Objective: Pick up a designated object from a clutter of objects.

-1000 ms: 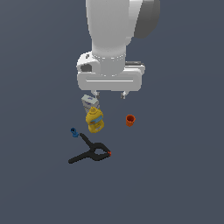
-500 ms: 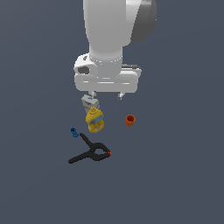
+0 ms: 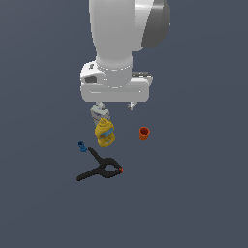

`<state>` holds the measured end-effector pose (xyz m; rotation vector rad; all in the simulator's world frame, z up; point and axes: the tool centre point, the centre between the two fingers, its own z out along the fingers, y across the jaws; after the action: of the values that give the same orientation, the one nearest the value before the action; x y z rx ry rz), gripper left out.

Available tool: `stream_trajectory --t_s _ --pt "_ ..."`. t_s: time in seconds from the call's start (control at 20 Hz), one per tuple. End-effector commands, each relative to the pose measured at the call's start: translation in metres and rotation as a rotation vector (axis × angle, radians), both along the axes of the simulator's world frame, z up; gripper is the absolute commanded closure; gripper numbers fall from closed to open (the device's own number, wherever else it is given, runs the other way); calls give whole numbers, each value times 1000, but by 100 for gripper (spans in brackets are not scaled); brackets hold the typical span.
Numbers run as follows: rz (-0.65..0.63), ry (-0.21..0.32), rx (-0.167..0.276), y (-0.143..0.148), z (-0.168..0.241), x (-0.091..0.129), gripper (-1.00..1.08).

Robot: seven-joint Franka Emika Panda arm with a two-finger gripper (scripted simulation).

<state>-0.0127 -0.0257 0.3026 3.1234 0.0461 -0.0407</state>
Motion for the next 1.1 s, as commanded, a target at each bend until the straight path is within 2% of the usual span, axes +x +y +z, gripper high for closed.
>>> stream_trajectory --t_s 0.0,1.05 --pt "30 0 0 -4 -3 -3 -92" --pt "452 -1 8 -49 -44 -45 -92"
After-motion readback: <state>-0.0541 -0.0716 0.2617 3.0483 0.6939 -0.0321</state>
